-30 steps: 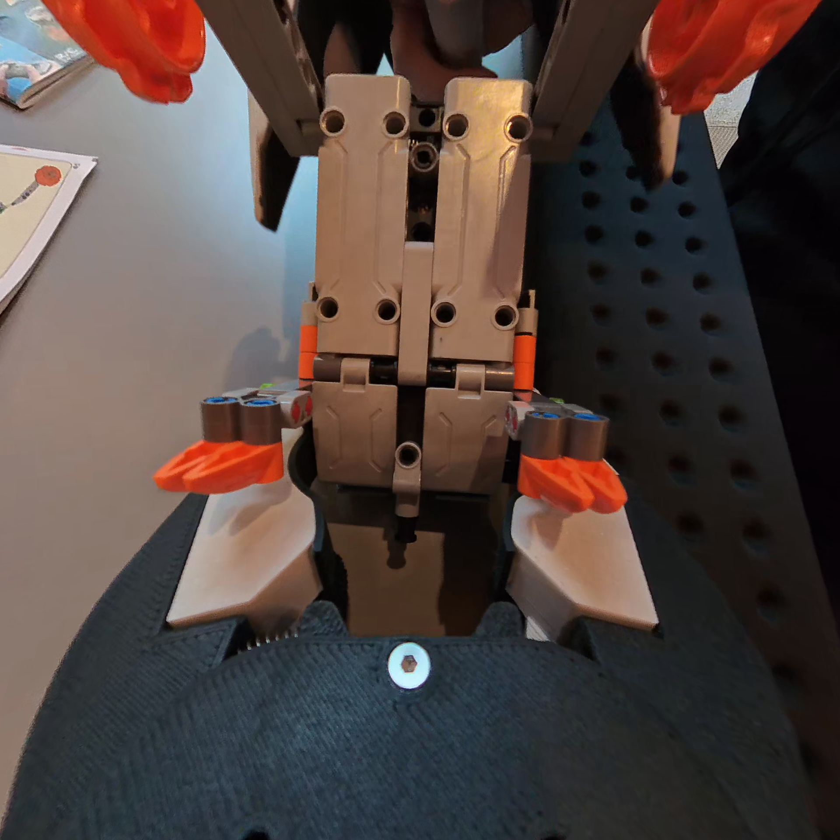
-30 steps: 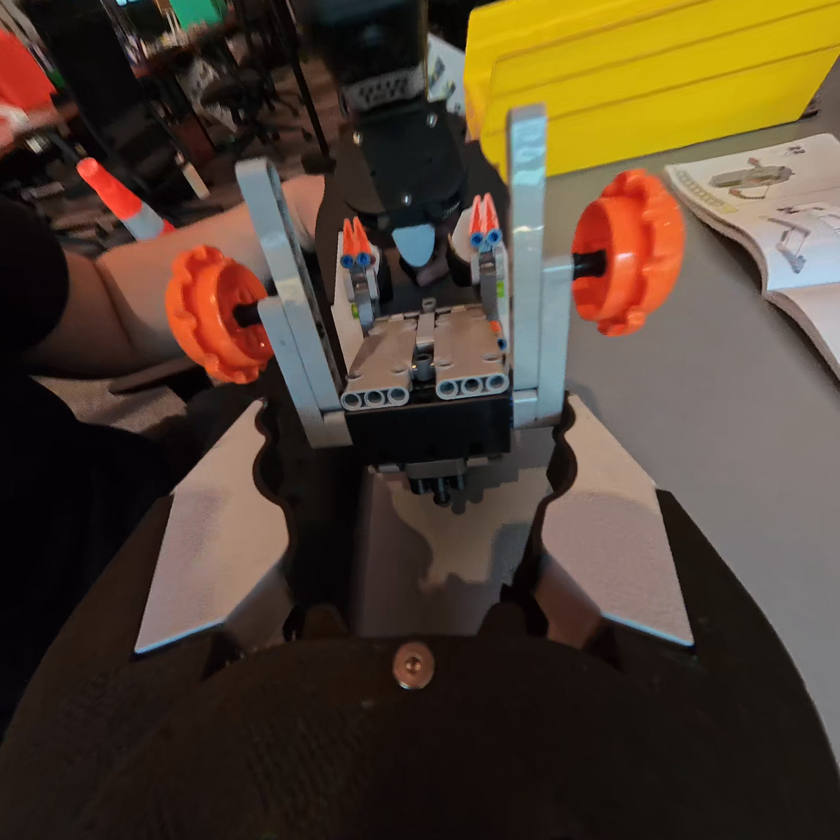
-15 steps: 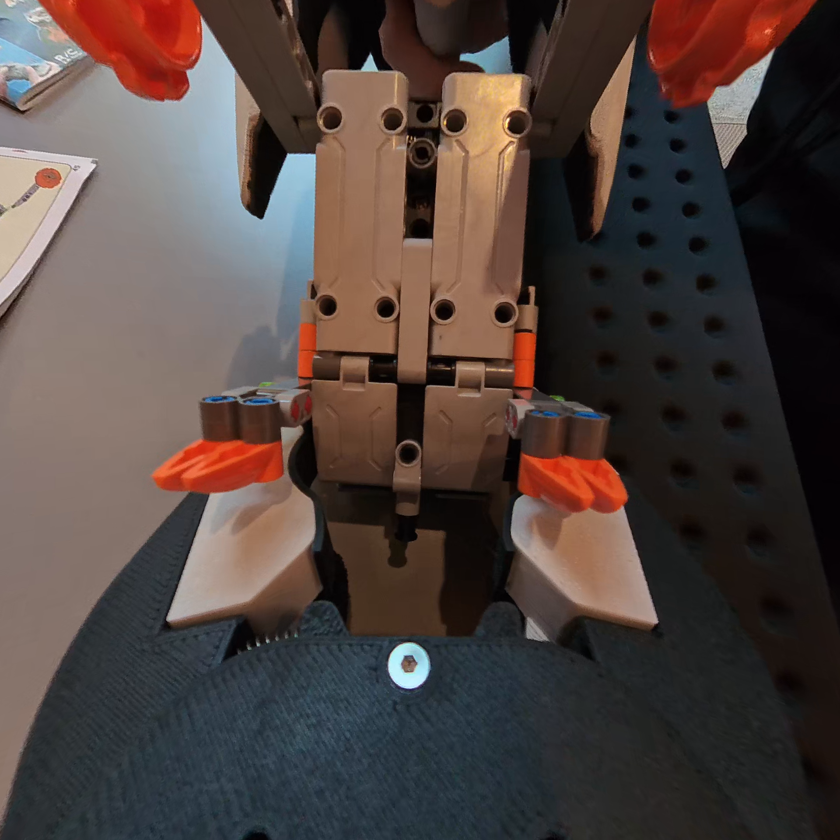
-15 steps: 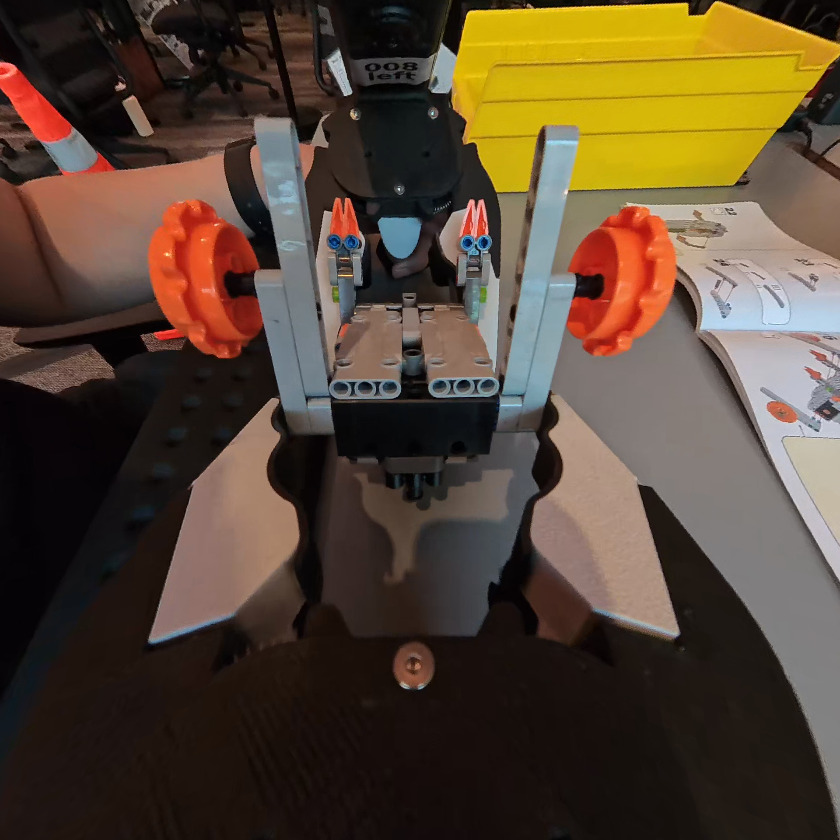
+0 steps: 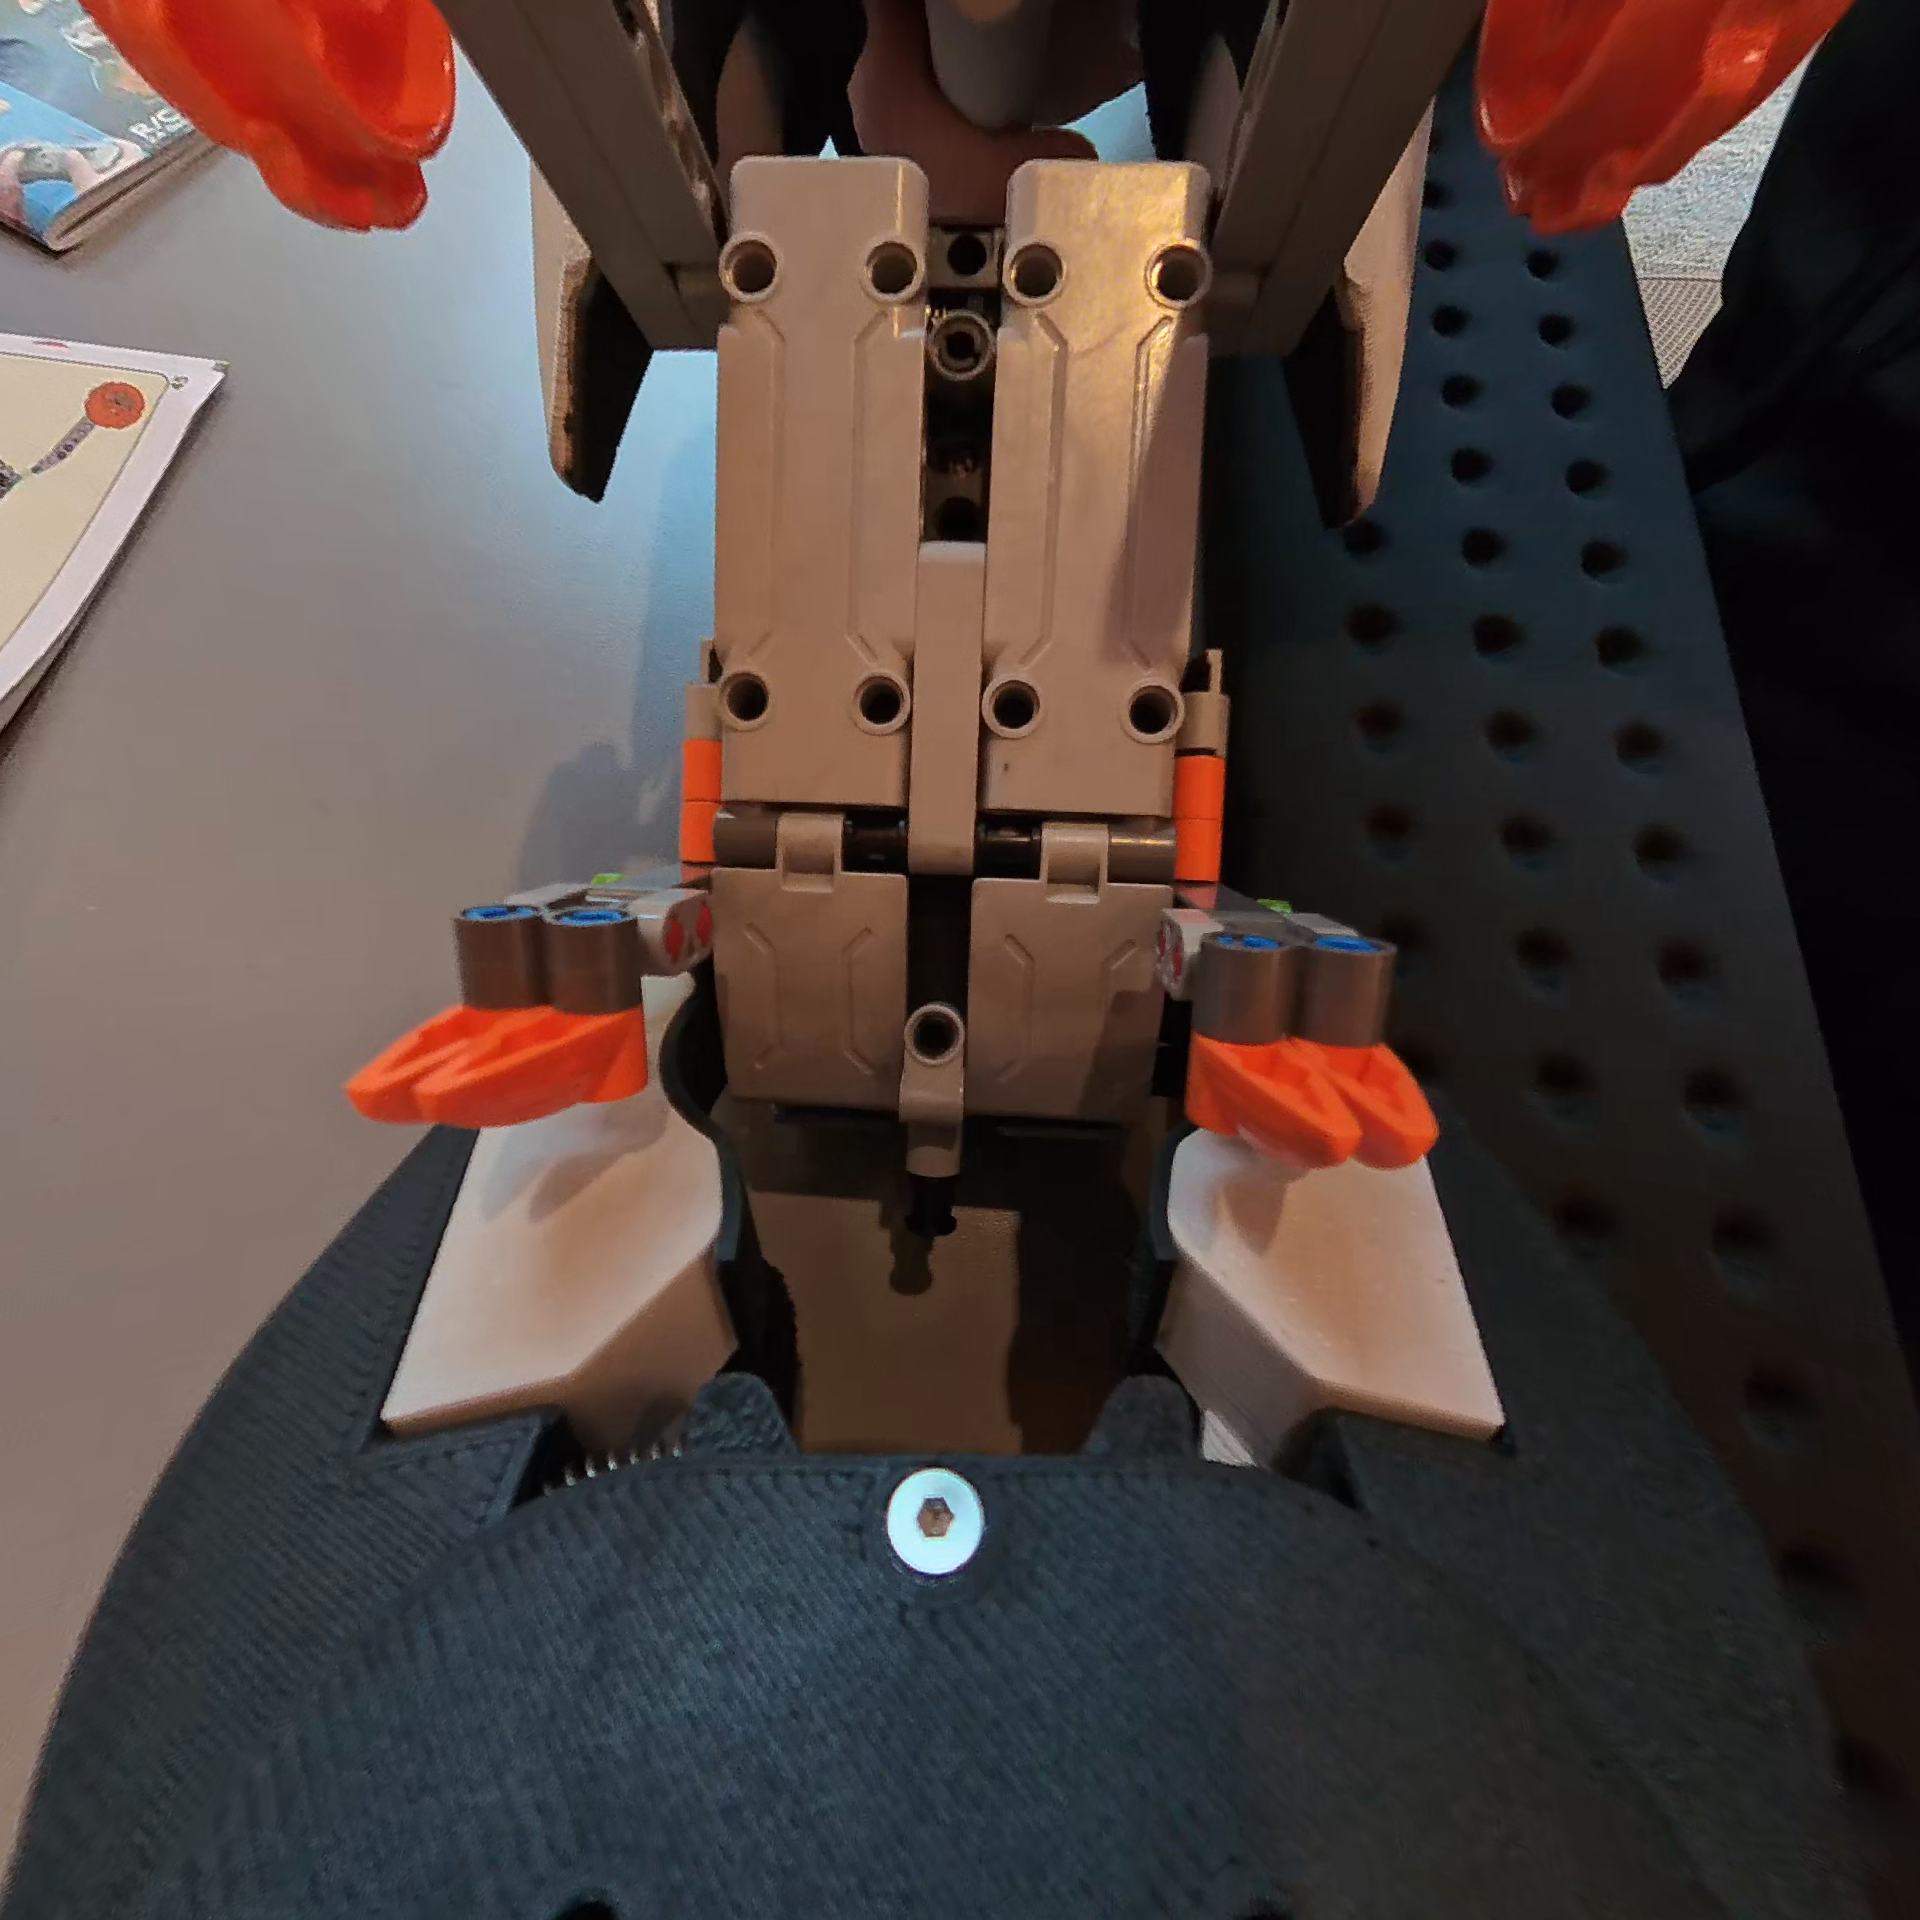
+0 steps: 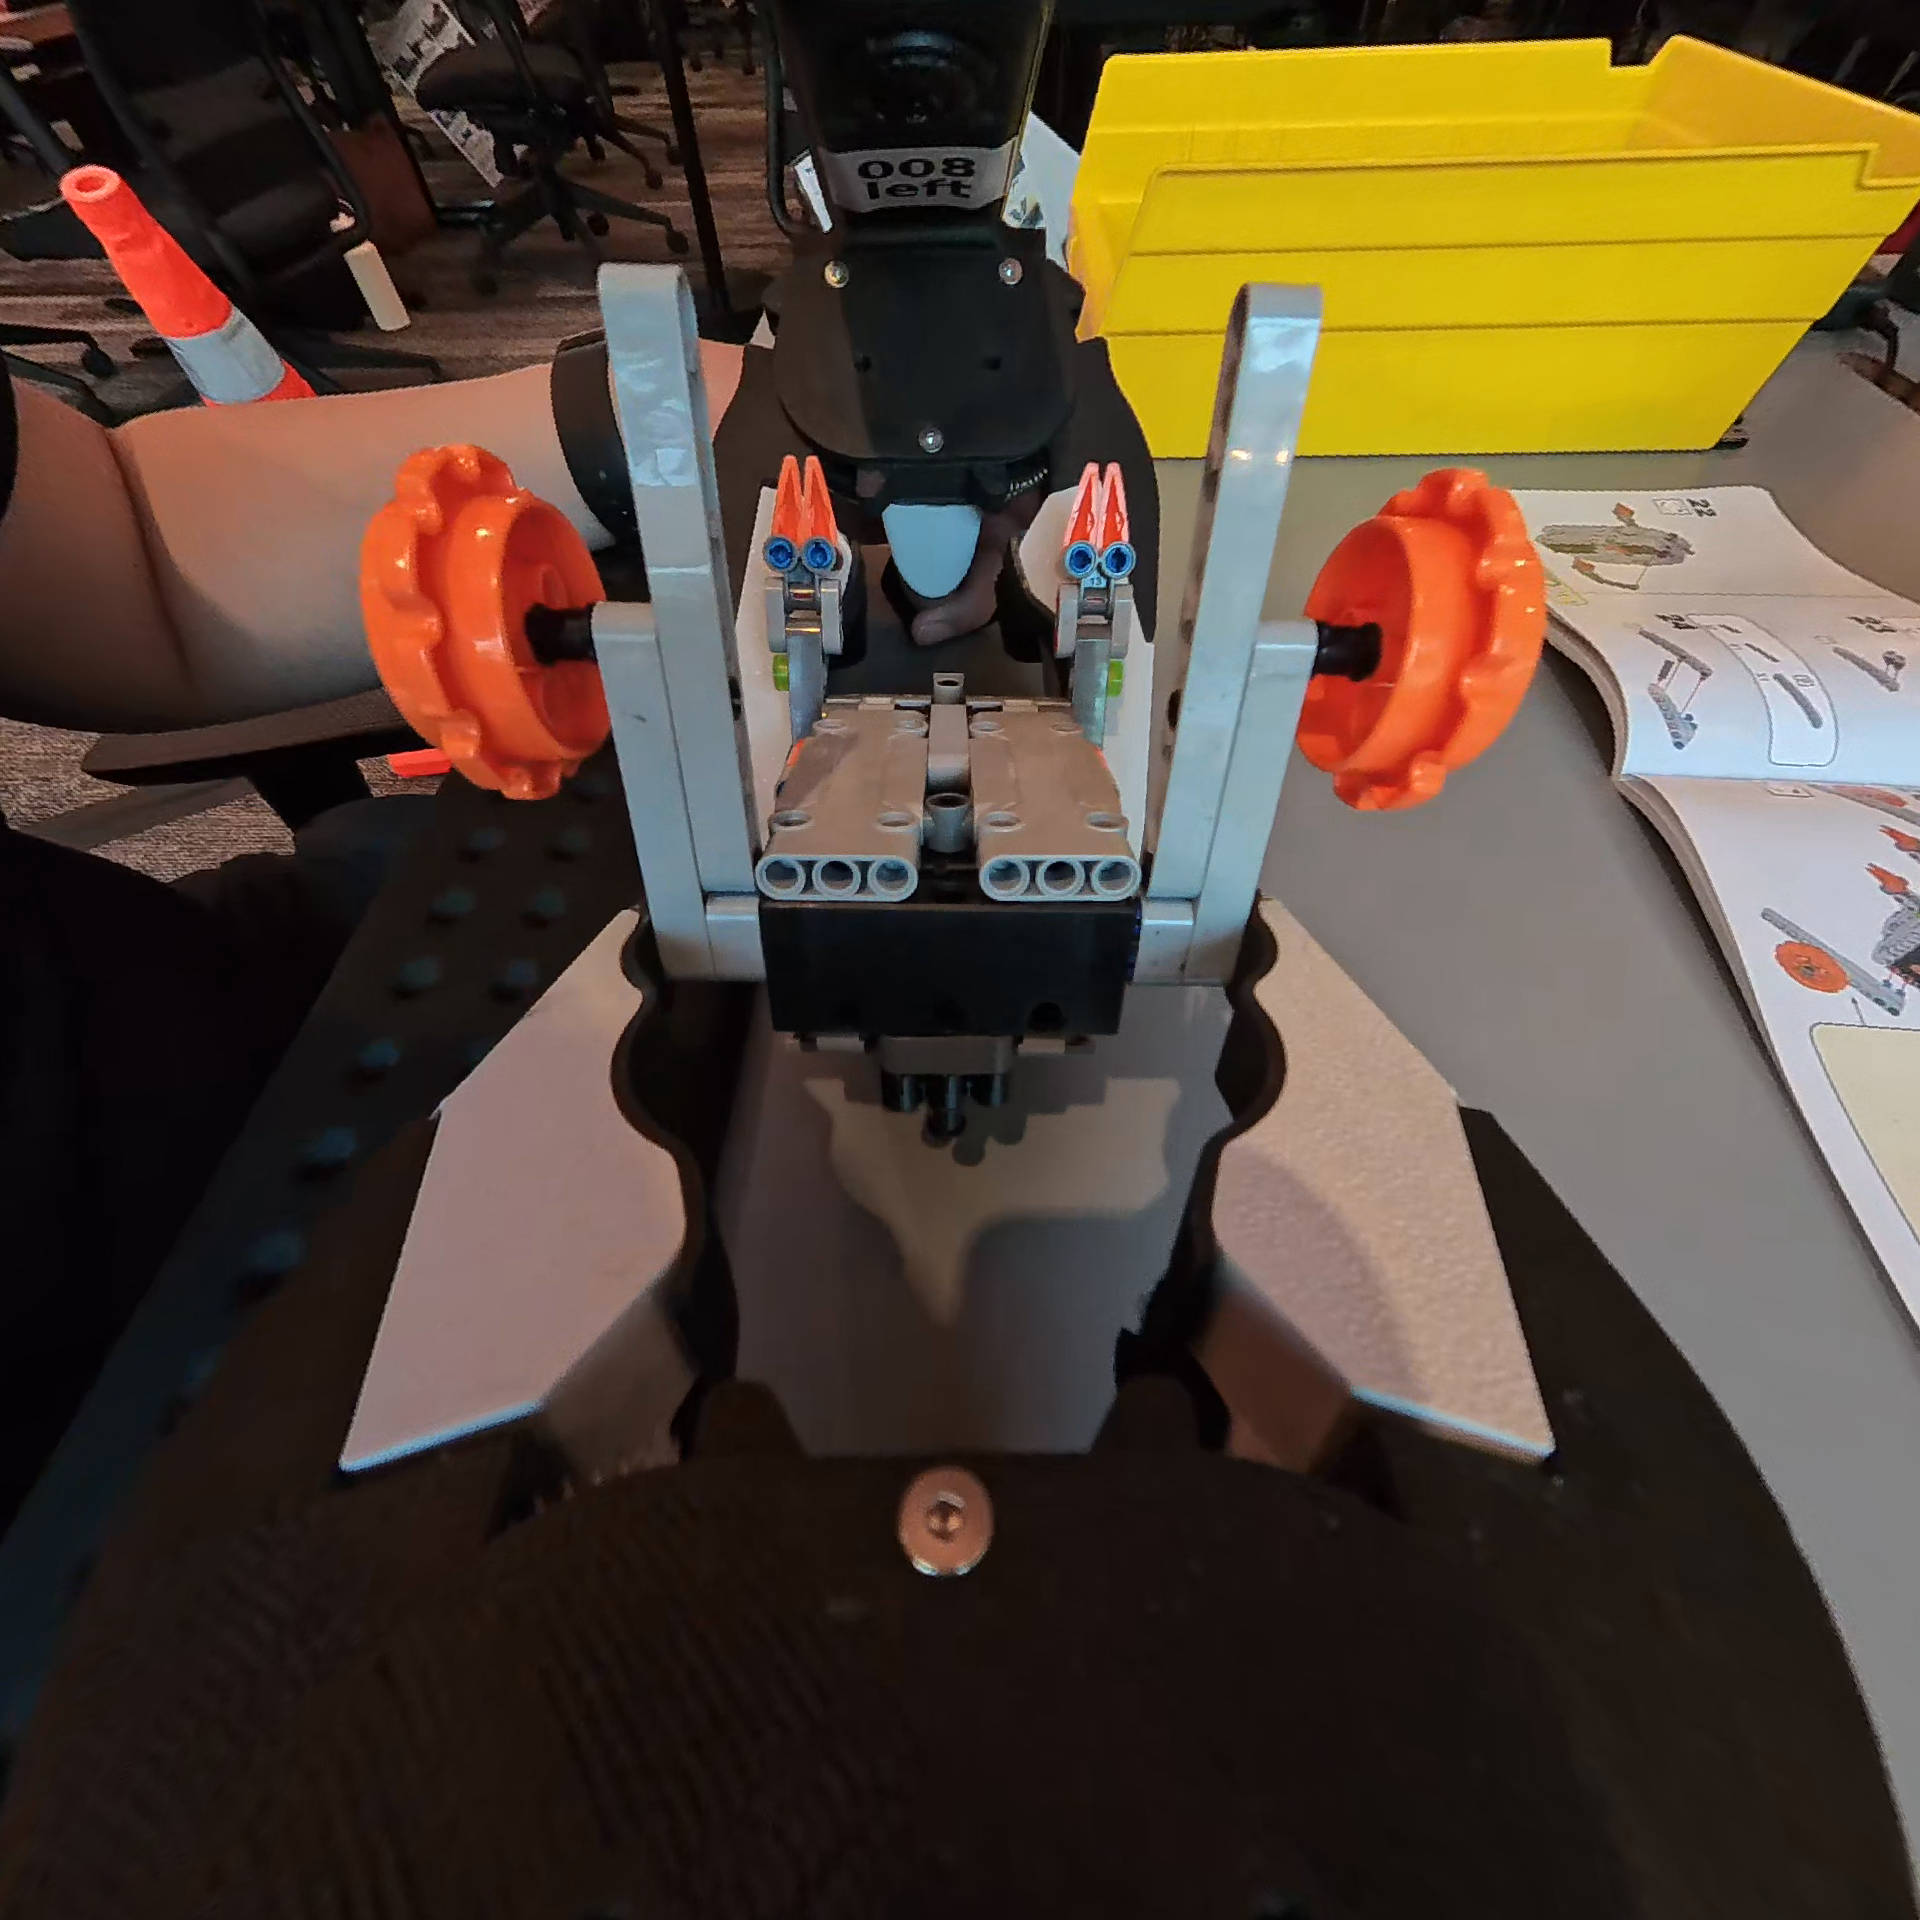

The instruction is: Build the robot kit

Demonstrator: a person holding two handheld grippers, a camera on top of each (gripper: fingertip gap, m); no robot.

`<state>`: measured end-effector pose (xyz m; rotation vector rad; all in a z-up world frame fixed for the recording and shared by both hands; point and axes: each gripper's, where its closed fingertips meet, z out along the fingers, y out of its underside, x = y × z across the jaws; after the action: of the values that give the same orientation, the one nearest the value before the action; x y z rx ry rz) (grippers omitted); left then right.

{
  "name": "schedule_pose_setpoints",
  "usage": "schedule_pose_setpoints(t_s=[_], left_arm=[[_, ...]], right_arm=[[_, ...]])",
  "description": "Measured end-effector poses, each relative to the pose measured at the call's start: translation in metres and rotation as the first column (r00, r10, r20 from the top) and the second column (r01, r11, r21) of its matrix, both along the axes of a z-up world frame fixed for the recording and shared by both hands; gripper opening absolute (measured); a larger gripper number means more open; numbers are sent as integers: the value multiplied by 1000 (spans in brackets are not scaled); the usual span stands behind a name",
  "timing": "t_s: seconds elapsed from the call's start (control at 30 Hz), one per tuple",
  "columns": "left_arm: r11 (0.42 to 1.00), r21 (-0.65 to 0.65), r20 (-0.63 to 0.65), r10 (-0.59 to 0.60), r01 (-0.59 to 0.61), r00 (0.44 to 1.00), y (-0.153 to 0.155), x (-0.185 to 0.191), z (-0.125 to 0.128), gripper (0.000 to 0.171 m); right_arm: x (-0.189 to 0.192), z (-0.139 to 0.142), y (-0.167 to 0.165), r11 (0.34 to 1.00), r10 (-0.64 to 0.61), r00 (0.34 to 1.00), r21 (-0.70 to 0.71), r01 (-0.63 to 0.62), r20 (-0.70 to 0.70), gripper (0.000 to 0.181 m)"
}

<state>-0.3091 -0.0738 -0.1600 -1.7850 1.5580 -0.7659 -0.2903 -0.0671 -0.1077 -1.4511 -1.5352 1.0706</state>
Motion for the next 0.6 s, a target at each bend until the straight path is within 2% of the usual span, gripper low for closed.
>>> schedule_pose_setpoints(t_s=[0.6], left_arm=[[1000,-29,2,7,-7,1000,0,1,0,89]], right_arm=[[0,-1,2,998,9,1000,-59,-8,13,107]])
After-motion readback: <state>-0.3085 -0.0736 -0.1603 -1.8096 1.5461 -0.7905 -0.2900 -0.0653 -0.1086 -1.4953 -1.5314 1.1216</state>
